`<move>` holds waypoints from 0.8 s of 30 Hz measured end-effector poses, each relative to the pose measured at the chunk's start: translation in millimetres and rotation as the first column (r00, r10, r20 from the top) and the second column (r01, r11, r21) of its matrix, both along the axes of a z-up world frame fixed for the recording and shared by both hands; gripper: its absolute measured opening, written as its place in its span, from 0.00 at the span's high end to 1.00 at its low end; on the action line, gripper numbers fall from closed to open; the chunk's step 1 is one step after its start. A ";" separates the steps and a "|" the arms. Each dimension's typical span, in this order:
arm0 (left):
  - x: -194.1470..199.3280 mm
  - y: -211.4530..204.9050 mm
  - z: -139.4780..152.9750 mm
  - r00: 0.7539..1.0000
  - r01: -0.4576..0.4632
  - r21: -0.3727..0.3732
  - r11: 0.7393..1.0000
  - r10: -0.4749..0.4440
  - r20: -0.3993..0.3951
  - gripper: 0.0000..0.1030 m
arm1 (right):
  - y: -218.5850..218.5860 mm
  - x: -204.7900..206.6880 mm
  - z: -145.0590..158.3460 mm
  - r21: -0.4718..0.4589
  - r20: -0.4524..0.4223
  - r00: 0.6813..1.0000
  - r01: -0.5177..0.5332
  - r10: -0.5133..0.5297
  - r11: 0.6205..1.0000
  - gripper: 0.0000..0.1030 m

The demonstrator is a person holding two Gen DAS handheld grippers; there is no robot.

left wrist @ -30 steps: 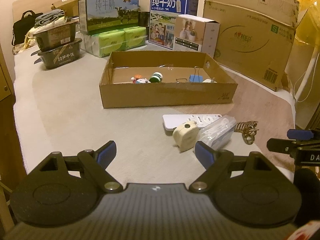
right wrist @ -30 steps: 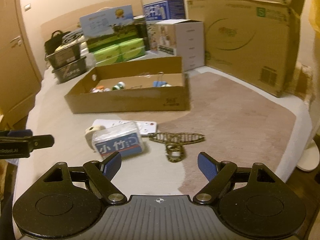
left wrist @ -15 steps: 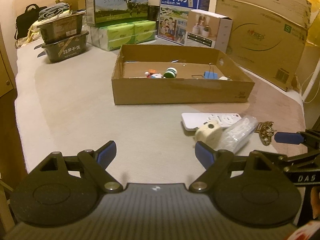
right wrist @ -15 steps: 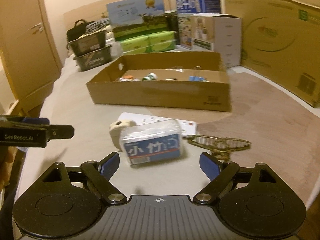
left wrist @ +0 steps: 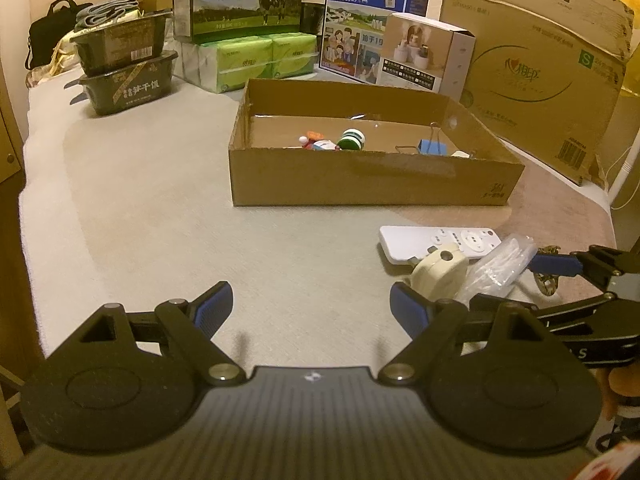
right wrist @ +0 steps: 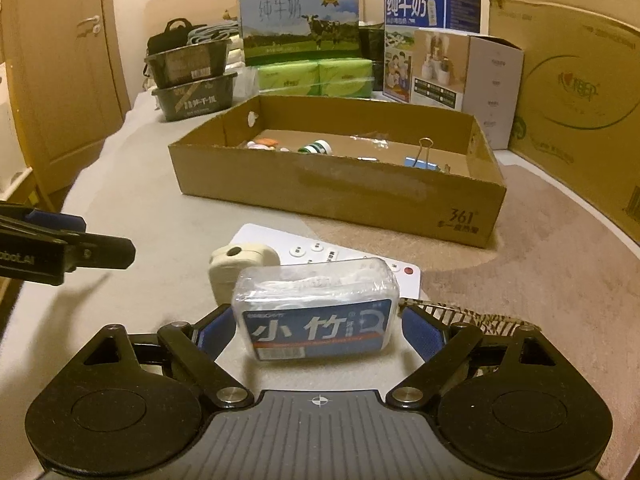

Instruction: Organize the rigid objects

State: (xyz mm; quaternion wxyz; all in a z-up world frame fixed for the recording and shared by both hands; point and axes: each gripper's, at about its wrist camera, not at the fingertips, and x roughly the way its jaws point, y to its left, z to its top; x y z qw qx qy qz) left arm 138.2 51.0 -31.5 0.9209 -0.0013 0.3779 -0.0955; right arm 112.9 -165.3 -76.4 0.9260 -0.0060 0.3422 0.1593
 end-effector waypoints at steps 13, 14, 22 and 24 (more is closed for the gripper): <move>6.8 -5.3 -12.1 1.000 0.017 -0.008 1.000 -0.017 -0.021 0.18 | -2.3 12.4 -10.3 0.036 -0.015 0.999 -0.032 0.033 0.999 0.17; 6.4 -6.1 -12.0 1.000 0.017 -0.008 1.000 -0.017 -0.021 0.18 | -3.0 11.8 -9.2 0.037 -0.013 0.999 -0.030 0.030 0.999 0.17; -1.7 -40.4 -13.6 0.998 0.057 -0.022 0.998 -0.057 -0.013 0.19 | -33.5 -5.2 9.9 0.042 0.053 0.996 0.070 -0.073 0.997 0.17; -2.2 -53.2 -15.1 0.998 0.060 -0.027 0.998 -0.060 -0.007 0.19 | -46.0 -7.5 14.7 0.036 0.059 0.993 0.102 -0.104 0.994 0.17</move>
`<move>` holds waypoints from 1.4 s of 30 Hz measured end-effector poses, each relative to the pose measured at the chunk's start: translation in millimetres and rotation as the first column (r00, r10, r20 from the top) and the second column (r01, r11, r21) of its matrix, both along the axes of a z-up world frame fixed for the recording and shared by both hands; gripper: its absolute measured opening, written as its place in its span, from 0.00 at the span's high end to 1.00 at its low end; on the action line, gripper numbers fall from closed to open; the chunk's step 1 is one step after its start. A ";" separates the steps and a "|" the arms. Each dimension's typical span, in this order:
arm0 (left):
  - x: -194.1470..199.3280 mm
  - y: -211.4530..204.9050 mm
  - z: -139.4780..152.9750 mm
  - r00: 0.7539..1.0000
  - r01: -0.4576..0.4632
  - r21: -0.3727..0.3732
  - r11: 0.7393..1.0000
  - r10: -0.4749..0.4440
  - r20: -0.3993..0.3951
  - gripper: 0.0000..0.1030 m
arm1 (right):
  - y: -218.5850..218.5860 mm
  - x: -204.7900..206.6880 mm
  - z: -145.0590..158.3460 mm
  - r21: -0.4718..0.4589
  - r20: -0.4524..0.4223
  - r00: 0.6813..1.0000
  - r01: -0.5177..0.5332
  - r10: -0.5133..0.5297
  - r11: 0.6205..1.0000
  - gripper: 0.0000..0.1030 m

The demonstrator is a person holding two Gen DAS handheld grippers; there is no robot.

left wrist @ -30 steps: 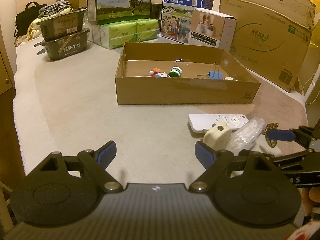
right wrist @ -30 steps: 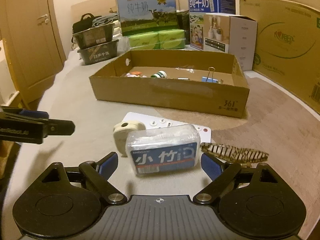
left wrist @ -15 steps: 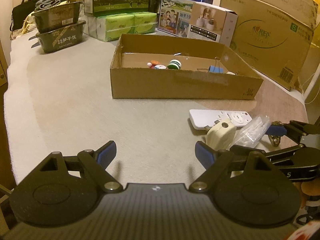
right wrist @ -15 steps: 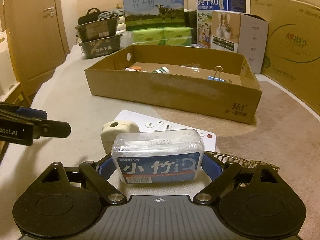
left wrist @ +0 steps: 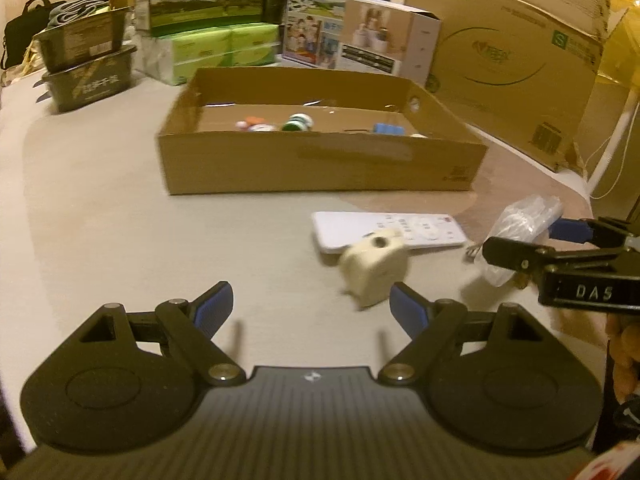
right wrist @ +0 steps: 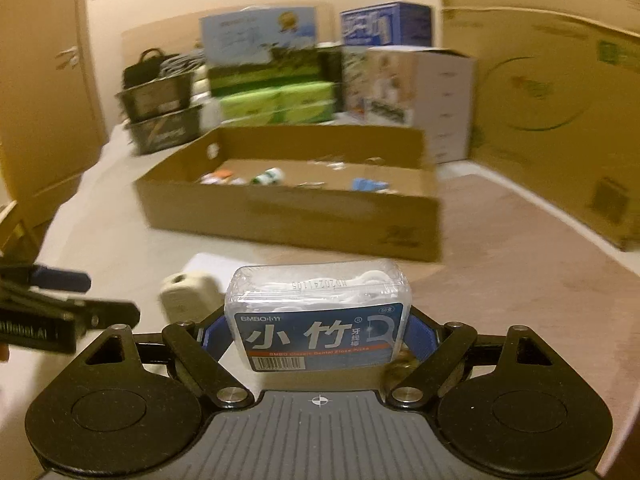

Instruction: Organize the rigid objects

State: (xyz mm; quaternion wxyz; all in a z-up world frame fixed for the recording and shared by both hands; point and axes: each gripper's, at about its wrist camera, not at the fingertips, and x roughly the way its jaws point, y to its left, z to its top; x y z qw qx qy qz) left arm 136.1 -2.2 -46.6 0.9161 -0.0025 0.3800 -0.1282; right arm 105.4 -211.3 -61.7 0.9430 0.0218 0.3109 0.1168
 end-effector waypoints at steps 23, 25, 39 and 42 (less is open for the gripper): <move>12.0 -30.7 -16.6 0.988 -0.156 -0.079 0.985 0.155 -0.011 0.59 | -58.8 -1.7 6.5 0.030 -0.007 0.988 0.155 -0.155 0.987 0.18; 12.1 -26.2 -16.5 0.990 -0.139 -0.065 0.988 0.139 -0.006 0.59 | -57.8 -1.8 5.7 0.030 -0.021 0.989 0.145 -0.145 0.989 0.18; 14.7 12.3 3.0 0.987 -0.160 -0.029 0.987 0.160 0.006 0.59 | -44.8 4.7 24.3 0.021 -0.001 0.994 0.106 -0.106 0.994 0.18; 20.0 16.6 9.8 0.988 -0.152 -0.023 0.988 0.153 0.015 0.59 | -41.4 7.2 26.0 0.027 -0.003 0.995 0.102 -0.102 0.994 0.18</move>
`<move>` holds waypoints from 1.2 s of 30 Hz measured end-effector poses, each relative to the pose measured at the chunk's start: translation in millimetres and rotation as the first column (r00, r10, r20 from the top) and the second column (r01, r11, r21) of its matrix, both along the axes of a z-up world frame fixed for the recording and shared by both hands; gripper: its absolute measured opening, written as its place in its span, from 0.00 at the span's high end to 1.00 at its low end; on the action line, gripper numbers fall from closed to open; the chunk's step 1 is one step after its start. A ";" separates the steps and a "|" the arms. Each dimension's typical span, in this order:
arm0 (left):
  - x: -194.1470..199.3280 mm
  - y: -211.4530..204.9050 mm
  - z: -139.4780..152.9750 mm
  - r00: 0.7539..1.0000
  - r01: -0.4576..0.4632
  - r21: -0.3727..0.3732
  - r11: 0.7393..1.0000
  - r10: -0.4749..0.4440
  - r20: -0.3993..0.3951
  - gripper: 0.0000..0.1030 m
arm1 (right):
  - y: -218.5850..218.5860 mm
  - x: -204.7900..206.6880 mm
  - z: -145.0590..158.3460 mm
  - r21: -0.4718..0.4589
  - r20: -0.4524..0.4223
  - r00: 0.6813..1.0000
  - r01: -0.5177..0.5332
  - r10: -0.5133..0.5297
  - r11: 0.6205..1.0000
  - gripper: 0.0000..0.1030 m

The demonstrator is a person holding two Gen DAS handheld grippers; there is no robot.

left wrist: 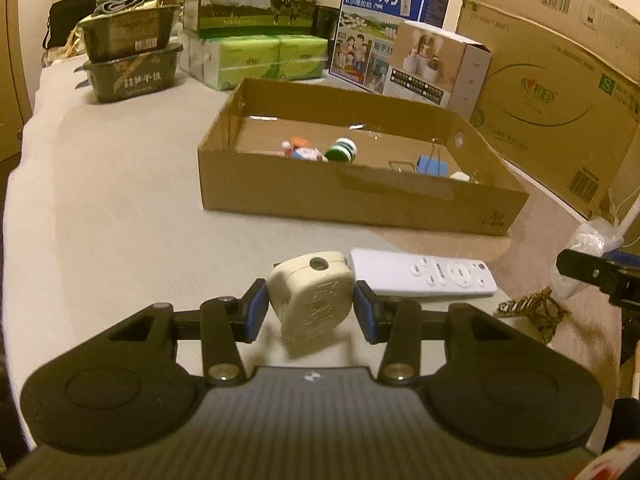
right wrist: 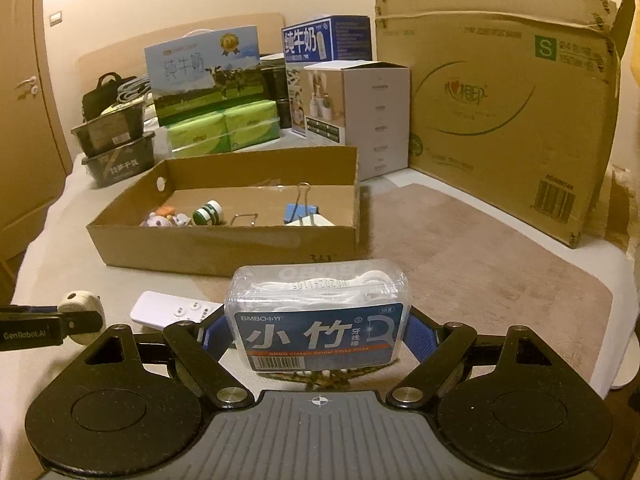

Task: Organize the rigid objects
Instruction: 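Carry the toothpick box and white round object over the tray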

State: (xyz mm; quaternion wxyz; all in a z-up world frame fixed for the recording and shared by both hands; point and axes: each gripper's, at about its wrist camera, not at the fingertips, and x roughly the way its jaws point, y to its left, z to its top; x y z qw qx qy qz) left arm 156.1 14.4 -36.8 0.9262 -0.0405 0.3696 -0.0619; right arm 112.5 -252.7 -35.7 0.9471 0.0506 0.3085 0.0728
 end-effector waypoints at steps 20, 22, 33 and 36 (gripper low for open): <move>48.6 15.2 40.0 0.996 0.087 0.045 0.995 -0.088 0.026 0.59 | 29.9 40.0 19.7 0.011 0.005 0.998 -0.069 0.069 0.998 0.18; 54.1 16.0 42.8 0.995 0.092 0.047 0.995 -0.094 0.028 0.59 | 31.0 45.5 21.3 0.014 0.003 0.997 -0.072 0.072 0.997 0.18; 86.8 15.4 54.8 0.991 0.125 0.060 0.990 -0.128 0.041 0.59 | 32.6 79.3 34.1 -0.005 0.014 0.996 -0.085 0.085 0.996 0.18; 97.3 14.1 58.1 0.989 0.135 0.064 0.989 -0.138 0.046 0.59 | 32.5 91.5 37.5 -0.013 0.017 0.996 -0.091 0.091 0.996 0.18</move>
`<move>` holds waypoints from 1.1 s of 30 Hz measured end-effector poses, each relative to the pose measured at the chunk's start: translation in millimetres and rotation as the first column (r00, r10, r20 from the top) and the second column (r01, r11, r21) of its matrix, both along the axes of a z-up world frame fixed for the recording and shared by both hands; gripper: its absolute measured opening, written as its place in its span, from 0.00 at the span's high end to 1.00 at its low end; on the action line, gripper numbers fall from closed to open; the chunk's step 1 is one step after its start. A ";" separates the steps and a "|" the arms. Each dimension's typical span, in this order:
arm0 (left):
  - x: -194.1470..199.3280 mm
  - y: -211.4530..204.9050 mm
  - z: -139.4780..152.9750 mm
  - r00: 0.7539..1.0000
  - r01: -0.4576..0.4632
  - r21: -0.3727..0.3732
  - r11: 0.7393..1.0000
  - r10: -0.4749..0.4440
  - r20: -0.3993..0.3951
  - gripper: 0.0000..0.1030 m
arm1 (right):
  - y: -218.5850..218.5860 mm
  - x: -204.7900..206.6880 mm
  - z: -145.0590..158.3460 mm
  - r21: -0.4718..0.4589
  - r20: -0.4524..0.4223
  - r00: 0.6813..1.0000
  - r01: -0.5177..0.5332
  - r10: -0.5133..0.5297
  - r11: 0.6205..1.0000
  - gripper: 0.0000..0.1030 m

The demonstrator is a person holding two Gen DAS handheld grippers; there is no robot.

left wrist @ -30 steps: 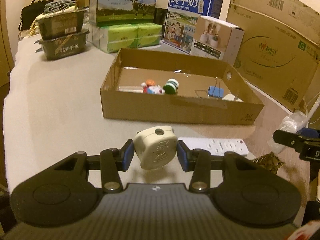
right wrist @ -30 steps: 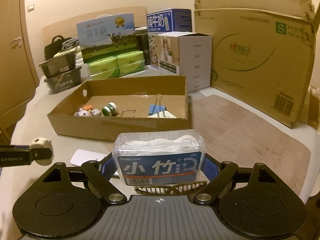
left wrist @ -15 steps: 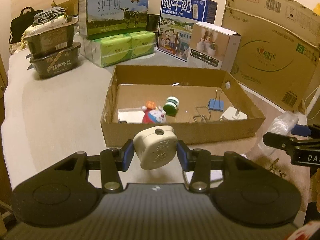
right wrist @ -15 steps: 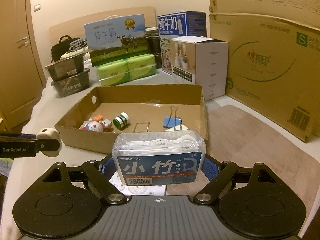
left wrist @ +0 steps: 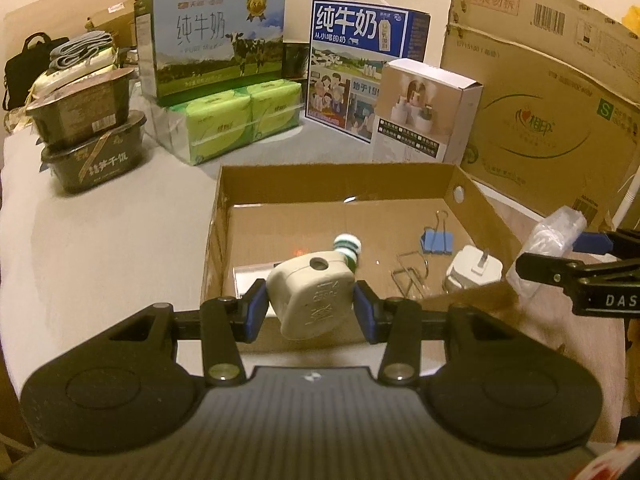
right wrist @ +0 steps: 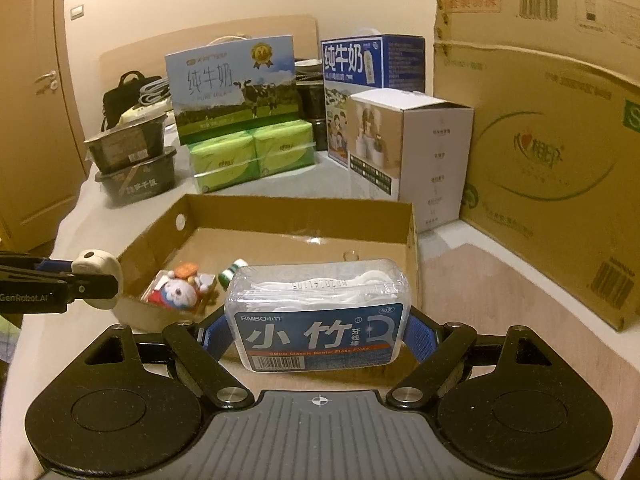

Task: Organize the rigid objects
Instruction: 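Carry the toothpick box and white round object over the tray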

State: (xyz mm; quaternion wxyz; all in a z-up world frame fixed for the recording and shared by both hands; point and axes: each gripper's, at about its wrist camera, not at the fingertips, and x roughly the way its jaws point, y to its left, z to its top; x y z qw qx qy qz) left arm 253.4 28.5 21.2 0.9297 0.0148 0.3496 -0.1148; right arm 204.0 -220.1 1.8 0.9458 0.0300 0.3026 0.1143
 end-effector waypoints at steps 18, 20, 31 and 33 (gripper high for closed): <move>79.6 -1.7 0.3 1.000 0.029 0.023 0.999 -0.029 0.003 0.59 | 15.8 92.0 -0.4 -0.049 -0.045 0.998 -0.040 0.038 0.998 0.18; 87.8 -0.4 -1.5 1.000 0.028 0.025 0.999 -0.028 0.004 0.59 | 17.7 100.5 -2.6 -0.048 -0.053 0.998 -0.042 0.039 0.998 0.18; 125.2 -2.2 -16.2 0.999 0.039 0.037 0.999 -0.038 -0.014 0.59 | 26.0 143.9 -14.6 -0.034 -0.092 0.995 -0.044 0.040 0.998 0.18; 131.1 -3.7 -20.7 0.999 0.043 0.043 0.998 -0.042 -0.019 0.59 | 28.4 149.7 -17.4 -0.036 -0.098 0.994 -0.047 0.043 0.998 0.18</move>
